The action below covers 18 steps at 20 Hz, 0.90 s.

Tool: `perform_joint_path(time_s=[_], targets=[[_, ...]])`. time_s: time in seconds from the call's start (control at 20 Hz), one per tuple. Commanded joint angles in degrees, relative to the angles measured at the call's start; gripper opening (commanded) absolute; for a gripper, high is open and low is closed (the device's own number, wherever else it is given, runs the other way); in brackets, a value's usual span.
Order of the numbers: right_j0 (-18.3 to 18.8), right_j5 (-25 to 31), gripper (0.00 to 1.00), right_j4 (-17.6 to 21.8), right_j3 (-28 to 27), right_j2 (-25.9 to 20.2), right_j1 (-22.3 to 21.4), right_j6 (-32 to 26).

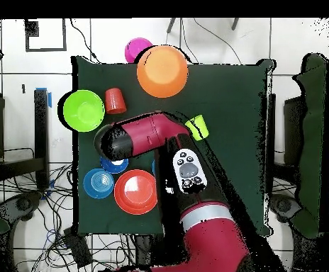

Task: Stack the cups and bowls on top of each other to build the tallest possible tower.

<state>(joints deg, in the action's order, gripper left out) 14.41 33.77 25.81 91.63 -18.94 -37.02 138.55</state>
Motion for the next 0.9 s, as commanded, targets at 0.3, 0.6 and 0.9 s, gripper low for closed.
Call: perform_joint_path(time_s=[0.3,0.6,0.9], targets=[[0.9,5.2,1.00,-3.8,2.7,-1.2,4.5,-1.3],[0.5,3.9,1.00,-5.5,4.3,-0.9,5.2,-0.3],[-0.3,3.8,1.00,-6.6,4.5,-0.3,5.5,0.2]])
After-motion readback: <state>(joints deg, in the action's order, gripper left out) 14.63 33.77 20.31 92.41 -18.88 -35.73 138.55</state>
